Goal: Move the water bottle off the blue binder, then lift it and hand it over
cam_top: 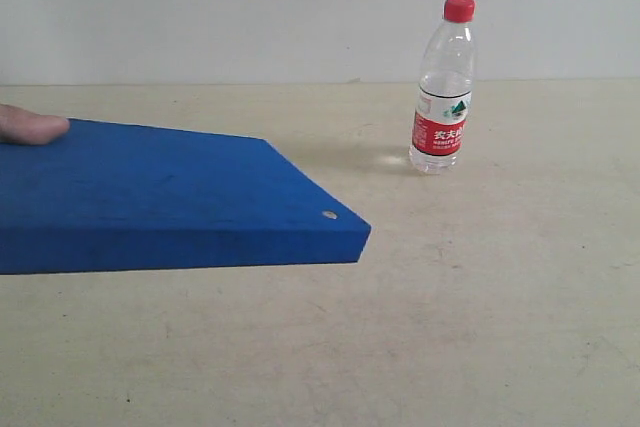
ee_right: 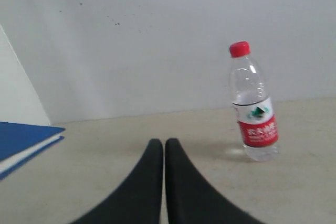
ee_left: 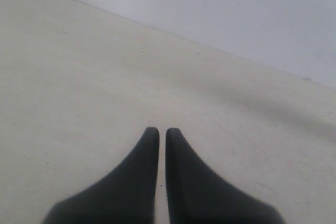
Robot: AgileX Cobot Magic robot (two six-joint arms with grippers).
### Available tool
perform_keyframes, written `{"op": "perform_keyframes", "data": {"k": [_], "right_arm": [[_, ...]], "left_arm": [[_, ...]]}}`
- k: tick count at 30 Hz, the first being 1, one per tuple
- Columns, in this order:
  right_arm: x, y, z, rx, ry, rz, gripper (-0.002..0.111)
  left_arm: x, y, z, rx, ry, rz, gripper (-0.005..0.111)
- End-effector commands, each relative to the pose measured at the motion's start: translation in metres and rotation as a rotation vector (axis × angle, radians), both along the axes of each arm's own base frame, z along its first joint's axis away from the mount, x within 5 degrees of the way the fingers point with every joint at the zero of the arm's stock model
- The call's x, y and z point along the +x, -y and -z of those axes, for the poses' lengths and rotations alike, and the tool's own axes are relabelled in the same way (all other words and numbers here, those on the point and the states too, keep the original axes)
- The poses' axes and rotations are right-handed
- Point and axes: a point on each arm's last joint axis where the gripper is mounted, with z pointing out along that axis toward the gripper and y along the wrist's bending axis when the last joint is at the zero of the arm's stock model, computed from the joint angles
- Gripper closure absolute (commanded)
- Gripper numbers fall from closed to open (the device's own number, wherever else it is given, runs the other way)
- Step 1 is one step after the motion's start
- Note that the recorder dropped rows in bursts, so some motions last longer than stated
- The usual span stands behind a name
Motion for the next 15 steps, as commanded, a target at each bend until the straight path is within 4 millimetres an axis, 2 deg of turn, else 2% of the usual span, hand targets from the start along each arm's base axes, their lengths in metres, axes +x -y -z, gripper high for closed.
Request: {"op": "perform_keyframes", "data": {"k": [1,4,5,11,15], "right_arm": [[0.008,0.017,0.016,-0.037,-0.093,0.201,0.109],[0.012,0.023,0.036,-0.035,-0.040,0.274,0.109],[0.010,0.022,0.028,-0.053,0.058,0.261,0.109],[0.008,0.029,0.052,-0.178,-0.179,0.325,0.109],[0.008,0.029,0.053,-0.195,-0.185,0.327,0.109]], "left_arm": [[-0.001,0.000,0.001,0.000,-0.001,0.006,0.102],[-0.001,0.000,0.001,0.001,0.000,0.004,0.102],[-0.001,0.000,0.001,0.001,0.000,0.004,0.102],[-0.001,0.000,0.001,0.001,0.000,0.004,0.102],[-0.001,0.000,0.001,0.001,0.000,0.004,0.102]]}}
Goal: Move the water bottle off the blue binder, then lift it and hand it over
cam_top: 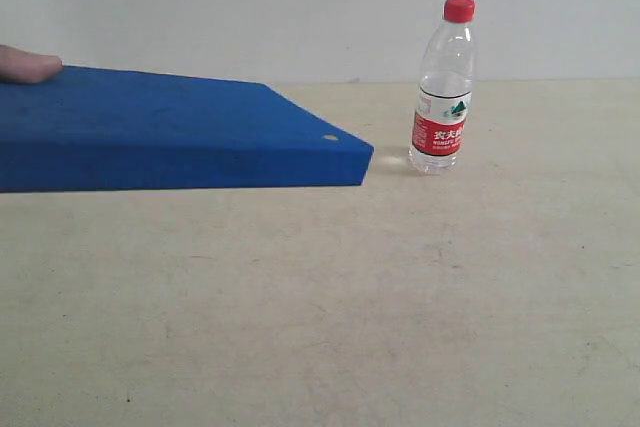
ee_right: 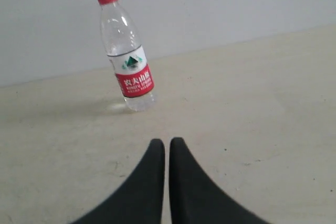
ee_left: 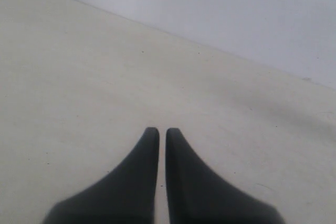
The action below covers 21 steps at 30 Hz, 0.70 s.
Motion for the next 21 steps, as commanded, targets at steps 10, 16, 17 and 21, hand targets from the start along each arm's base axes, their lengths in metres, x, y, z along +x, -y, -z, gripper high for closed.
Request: {"op": "perform_keyframes", "data": {"k": [10,16,17,21], "right_arm": [[-0.003,-0.007,0.008,-0.107,-0.054,-0.172,0.109],[-0.003,-0.009,0.007,-0.166,-0.038,-0.208,0.109],[-0.003,-0.009,0.007,-0.166,-0.038,-0.208,0.109],[-0.003,-0.009,0.007,-0.163,-0.033,-0.209,0.109]], "left_arm": [[0.000,0.000,0.001,0.001,-0.005,0.005,0.102],[0.000,0.000,0.001,0.001,-0.005,0.005,0.102],[0.000,0.000,0.001,0.001,-0.005,0.005,0.102],[0.000,0.000,0.001,0.001,-0.005,0.005,0.102]]}}
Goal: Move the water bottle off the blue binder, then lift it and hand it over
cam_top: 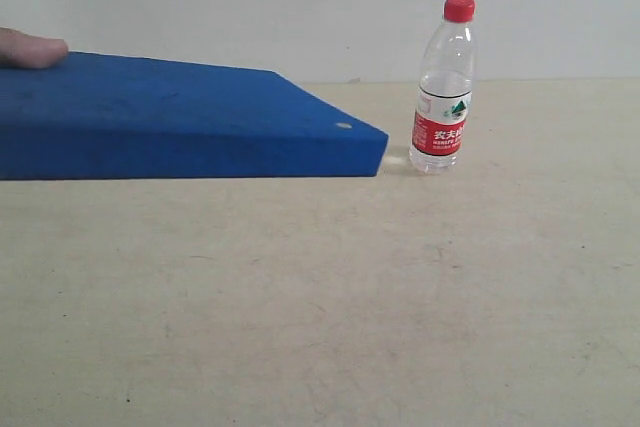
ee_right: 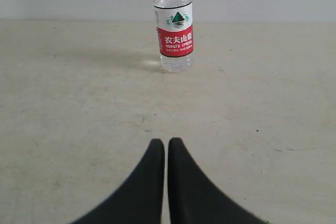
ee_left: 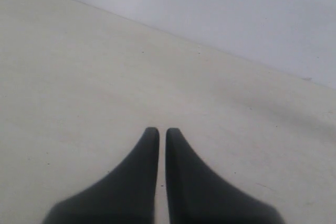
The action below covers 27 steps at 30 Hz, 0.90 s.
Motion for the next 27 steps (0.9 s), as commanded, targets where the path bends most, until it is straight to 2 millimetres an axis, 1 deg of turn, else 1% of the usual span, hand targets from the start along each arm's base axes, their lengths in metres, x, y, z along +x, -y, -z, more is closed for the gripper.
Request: {"op": "perform_keyframes", "data": {"k": [1,2,4,7,12,15,17,18,23,27], "right_arm": [[0.000,0.000,-0.001,-0.003,0.016,-0.006,0.109],[0.000,-0.001,-0.001,0.017,0.008,-0.008,0.109],[-0.002,-0.004,0.000,0.132,-0.042,-0.018,0.109],[-0.005,-0.012,-0.001,0.373,-0.135,-0.039,0.109],[-0.004,-0.012,-0.004,0.522,-0.148,-0.015,0.109],[-0.004,-0.012,-0.003,0.533,-0.164,-0.012,0.109],[-0.004,-0.012,-0.003,0.510,-0.164,-0.013,0.109],[-0.005,-0.012,-0.001,0.471,-0.164,-0.017,0.109],[-0.004,-0.004,0.008,0.034,-0.100,0.013,0.109],[-0.002,0.001,0.005,0.009,-0.066,0.116,0.109]], "left_arm": [[0.000,0.000,0.001,-0.001,-0.005,0.004,0.102],[0.000,0.000,0.001,-0.001,-0.005,0.004,0.102],[0.000,0.000,0.001,-0.001,-0.005,0.004,0.102],[0.000,0.000,0.001,-0.001,-0.005,0.004,0.102],[0.000,0.000,0.001,-0.001,-0.005,0.004,0.102],[0.000,0.000,0.001,-0.001,-0.005,0.004,0.102],[0.000,0.000,0.001,-0.001,-0.005,0.004,0.102],[0.000,0.000,0.001,-0.001,-0.005,0.004,0.102],[0.000,0.000,0.001,0.000,-0.002,0.000,0.102],[0.000,0.000,0.001,0.000,-0.002,0.000,0.102]]}}
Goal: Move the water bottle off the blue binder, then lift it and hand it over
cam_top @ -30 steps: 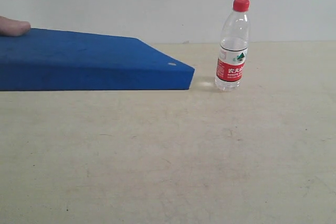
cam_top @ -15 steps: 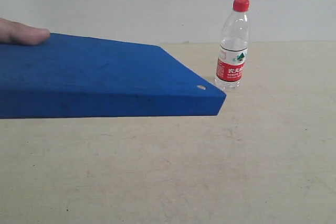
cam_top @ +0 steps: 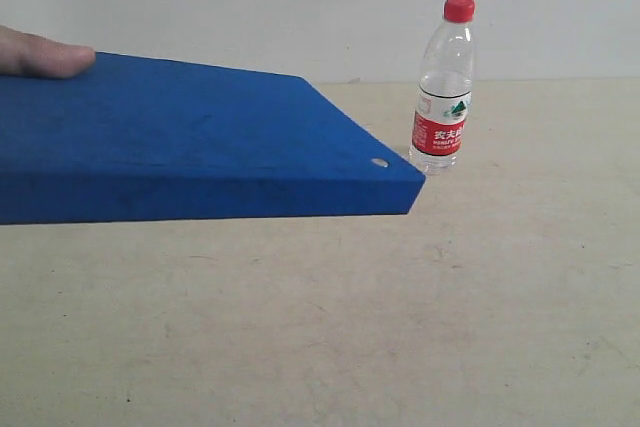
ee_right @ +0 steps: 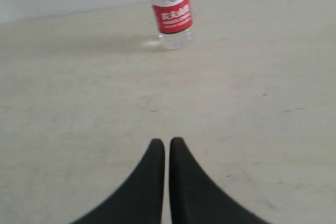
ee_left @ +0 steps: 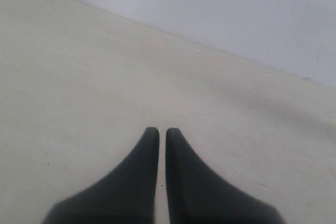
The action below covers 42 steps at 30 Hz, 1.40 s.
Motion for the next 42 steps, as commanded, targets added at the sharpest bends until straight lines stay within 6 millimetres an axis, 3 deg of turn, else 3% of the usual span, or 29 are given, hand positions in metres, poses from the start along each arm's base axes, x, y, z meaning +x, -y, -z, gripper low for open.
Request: {"op": "perform_keyframes", "data": {"k": [1,4,7,11,15,18,25,27,28,29,34,39,42], "right_arm": [[0.001,0.005,-0.001,-0.097,0.033,0.077,0.109],[0.002,0.007,-0.003,-0.166,0.067,0.078,0.109],[0.000,0.008,-0.020,-0.198,0.104,0.082,0.109],[0.000,0.013,-0.018,-0.324,0.103,0.093,0.109],[0.000,0.013,-0.018,-0.333,0.104,0.090,0.109],[0.000,0.010,-0.020,-0.205,0.101,0.101,0.109],[0.001,0.009,-0.016,-0.150,0.098,0.099,0.109],[0.005,0.009,-0.012,-0.160,0.167,0.111,0.109],[0.006,0.010,-0.018,-0.157,0.240,0.122,0.109],[0.005,0.009,-0.014,-0.158,0.196,0.114,0.109],[0.006,0.011,-0.022,-0.209,0.294,0.123,0.109],[0.004,0.010,-0.007,-0.225,0.130,0.095,0.109],[0.004,0.010,-0.008,-0.236,0.140,0.096,0.109]], "left_arm": [[0.000,0.000,0.001,-0.001,-0.002,0.000,0.102],[0.000,0.000,0.001,-0.001,-0.002,0.000,0.102],[0.000,0.000,0.001,-0.001,-0.002,0.000,0.102],[0.000,0.000,0.001,-0.001,-0.002,0.000,0.102],[0.000,0.000,0.001,-0.001,-0.002,0.000,0.102],[0.000,0.000,0.001,-0.002,-0.002,0.002,0.102],[0.000,0.000,0.001,-0.002,-0.002,0.002,0.102],[0.000,0.000,0.001,-0.002,-0.002,0.002,0.102],[0.000,0.000,0.001,-0.002,-0.002,0.002,0.102],[0.000,0.000,0.001,-0.002,-0.002,0.002,0.102],[0.000,0.000,0.001,-0.001,-0.001,-0.003,0.102],[0.000,0.000,0.001,-0.001,-0.001,-0.003,0.102],[0.000,0.000,0.001,-0.001,-0.001,-0.003,0.102]]}}
